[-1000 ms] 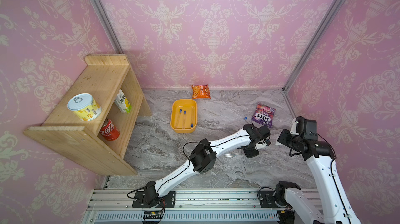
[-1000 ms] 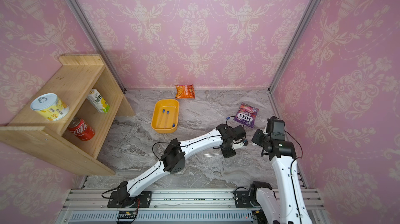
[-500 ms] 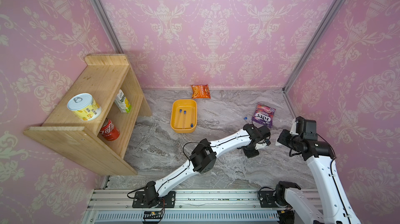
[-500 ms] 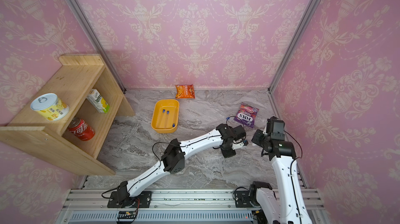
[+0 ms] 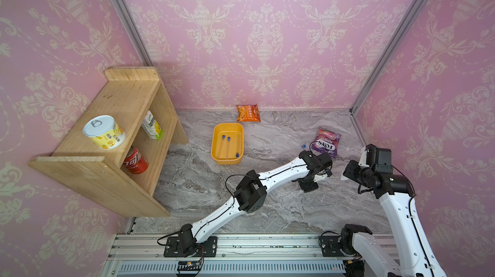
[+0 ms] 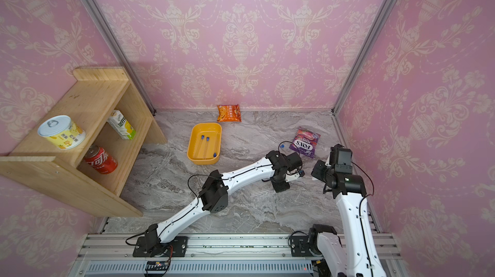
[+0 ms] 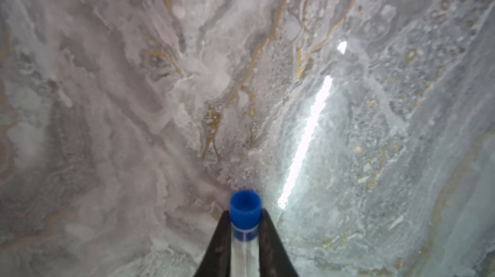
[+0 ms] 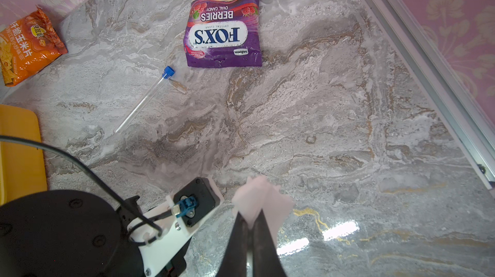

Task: Wipe the exteriors of test tubes
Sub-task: Pick up the test tube at the center of the board.

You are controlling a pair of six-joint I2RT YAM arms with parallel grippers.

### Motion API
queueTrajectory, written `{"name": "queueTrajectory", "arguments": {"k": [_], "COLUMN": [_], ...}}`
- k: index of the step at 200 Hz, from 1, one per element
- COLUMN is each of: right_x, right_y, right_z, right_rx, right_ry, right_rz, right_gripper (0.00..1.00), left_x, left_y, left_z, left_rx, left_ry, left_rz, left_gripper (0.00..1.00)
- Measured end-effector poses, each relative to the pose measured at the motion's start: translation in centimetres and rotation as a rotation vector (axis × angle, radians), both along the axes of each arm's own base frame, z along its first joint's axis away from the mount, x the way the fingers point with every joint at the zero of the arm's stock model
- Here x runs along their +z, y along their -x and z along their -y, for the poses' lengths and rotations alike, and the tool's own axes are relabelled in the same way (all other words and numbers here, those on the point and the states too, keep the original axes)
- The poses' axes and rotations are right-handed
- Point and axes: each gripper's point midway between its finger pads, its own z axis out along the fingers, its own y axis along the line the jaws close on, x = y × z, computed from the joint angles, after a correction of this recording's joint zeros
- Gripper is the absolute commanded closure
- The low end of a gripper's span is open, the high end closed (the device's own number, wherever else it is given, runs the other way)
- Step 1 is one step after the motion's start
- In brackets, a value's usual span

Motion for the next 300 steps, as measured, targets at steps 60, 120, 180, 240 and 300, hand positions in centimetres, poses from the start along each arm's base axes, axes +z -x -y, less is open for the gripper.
{"name": "queueTrajectory", "arguments": {"k": [60, 120, 180, 240, 300], "right_x": [-0.2, -2.6, -4.2, -2.8, -2.2], "right_y": [-0.2, -1.4, -2.0, -3.1, -3.7], "right_z": [-0.6, -4.3, -13.7, -19.9, -23.3], "right_rx": [0.024, 0.154, 0.443, 0.586, 0.665], "right_ry": [-0.03, -0.221, -0.514, -0.699, -0.762], "right_rz": [0.003, -0.01, -0.019, 0.044, 0.067], "right_gripper": [1.0, 1.0, 1.0, 1.0, 1.0], "left_x": [0.6, 6.8, 11.0, 11.2, 12.0], "left_y": [-1.9, -8.0, -11.7, -10.7, -9.9], "left_z": [-1.4, -5.4, -10.9, -11.7, -10.5], "left_rx": [0.048, 0.241, 0.454, 0.567, 0.614], "left_ry": [-0.012, 0.087, 0.197, 0.327, 0.439], "left_rz": [0.01, 0.048, 0.036, -0.067, -0.138], "left_gripper": [0.82, 0.82, 0.82, 0.81, 0.8]}}
